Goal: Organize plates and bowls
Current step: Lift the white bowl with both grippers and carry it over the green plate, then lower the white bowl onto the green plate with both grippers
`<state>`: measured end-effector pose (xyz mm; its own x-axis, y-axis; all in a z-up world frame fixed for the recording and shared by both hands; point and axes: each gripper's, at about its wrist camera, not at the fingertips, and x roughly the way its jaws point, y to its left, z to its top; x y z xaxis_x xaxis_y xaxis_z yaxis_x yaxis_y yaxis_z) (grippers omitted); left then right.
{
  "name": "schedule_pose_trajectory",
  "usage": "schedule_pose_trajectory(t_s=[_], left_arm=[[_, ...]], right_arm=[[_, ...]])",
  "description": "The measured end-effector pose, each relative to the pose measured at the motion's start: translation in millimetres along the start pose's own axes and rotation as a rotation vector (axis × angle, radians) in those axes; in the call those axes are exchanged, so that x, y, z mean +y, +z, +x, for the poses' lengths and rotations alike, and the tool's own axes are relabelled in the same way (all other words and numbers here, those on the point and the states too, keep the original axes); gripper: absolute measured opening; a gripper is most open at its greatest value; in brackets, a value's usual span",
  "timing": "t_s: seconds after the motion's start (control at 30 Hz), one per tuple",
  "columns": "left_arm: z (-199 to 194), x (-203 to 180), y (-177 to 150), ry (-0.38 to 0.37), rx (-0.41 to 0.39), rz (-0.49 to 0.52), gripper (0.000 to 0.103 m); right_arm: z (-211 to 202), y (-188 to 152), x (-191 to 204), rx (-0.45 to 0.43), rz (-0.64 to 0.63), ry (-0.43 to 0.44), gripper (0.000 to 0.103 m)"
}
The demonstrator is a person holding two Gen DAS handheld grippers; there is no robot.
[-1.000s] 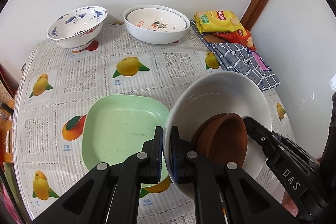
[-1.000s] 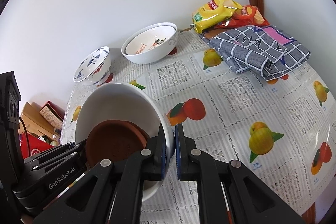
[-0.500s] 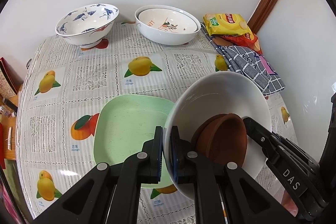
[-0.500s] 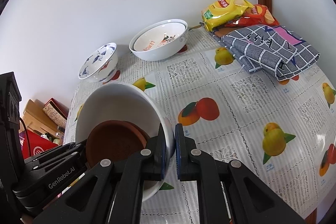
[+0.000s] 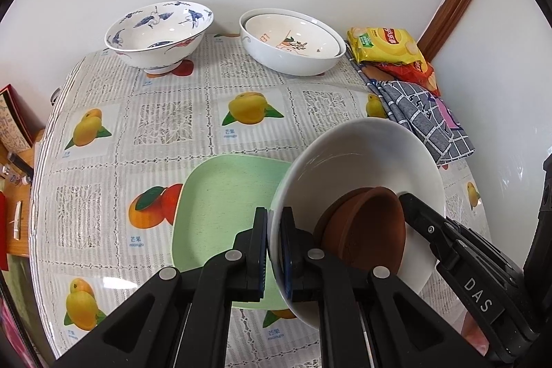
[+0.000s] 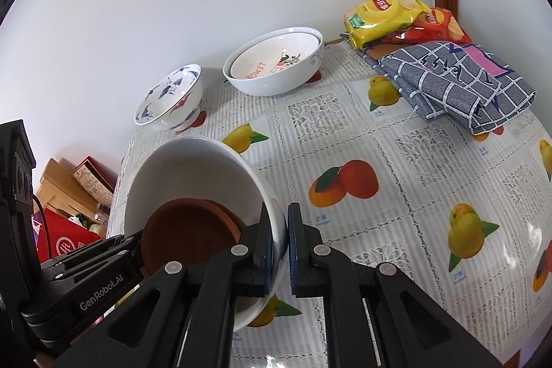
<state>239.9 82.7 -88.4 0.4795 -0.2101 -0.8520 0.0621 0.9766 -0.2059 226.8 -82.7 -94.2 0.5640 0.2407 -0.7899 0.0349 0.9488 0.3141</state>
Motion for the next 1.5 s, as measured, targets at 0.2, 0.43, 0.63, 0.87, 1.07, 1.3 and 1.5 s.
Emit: schedule_pose_trajectory(t_s=[0.2, 0.43, 0.63, 0.87, 1.07, 1.3, 1.5], left_arm=[[2, 8, 0, 0.005, 0.005, -0.011, 0.008], [5, 17, 0, 0.011, 0.012, -0.024, 0.008], [9, 25, -1, 0.017, 0.021, -0.038, 0.008], [15, 35, -1, 0.022, 0.032, -0.051, 0.008], [23, 43, -3, 0.025, 0.051, -0.065, 0.008], [37, 52, -6, 0.021, 0.080, -0.083, 0.008], [50, 61, -7, 0.023, 0.104, -0.102, 0.008]], right_arm=[[7, 0, 5, 0.007, -0.009, 0.003, 0.008], [15, -2, 11, 0.019, -0.014, 0.008, 0.008], [24, -4, 16, 0.031, -0.020, 0.012, 0.008], [34, -5, 22, 0.050, -0.031, 0.013, 0.008], [44, -7, 26, 0.070, -0.039, 0.011, 0.008], [58, -10, 28, 0.103, -0.045, 0.002, 0.008], [76, -14, 28, 0.143, -0.052, -0.003, 0.008]])
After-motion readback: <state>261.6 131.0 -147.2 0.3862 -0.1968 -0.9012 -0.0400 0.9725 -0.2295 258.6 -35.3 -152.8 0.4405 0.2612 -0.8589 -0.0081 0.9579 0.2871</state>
